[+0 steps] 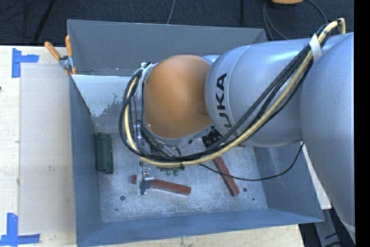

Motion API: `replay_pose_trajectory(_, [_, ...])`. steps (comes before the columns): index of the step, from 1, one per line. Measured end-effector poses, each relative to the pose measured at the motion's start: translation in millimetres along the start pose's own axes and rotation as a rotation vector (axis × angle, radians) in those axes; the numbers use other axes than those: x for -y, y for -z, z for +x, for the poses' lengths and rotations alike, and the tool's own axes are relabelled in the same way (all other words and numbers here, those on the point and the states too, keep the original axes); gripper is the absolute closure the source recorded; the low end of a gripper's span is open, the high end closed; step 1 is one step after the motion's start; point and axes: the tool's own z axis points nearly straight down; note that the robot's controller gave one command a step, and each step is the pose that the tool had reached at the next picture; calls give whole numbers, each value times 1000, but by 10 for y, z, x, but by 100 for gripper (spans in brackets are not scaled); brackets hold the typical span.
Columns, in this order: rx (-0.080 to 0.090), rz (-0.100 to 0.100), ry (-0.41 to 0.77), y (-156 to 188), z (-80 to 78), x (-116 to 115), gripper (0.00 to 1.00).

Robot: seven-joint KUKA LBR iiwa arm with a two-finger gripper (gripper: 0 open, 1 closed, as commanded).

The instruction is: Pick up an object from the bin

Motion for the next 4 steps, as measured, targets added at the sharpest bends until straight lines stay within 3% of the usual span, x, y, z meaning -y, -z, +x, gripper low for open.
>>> replay_pose_trajectory(1, [-1,0,230,-602,89,222,0])
replay_pose_trajectory(2, [8,-4,154,-990,-189,790,100])
replay_pose_trajectory(3, [8,-4,154,-990,-189,790,100])
replay_pose_trajectory(4, [5,0,147,579,-112,849,100])
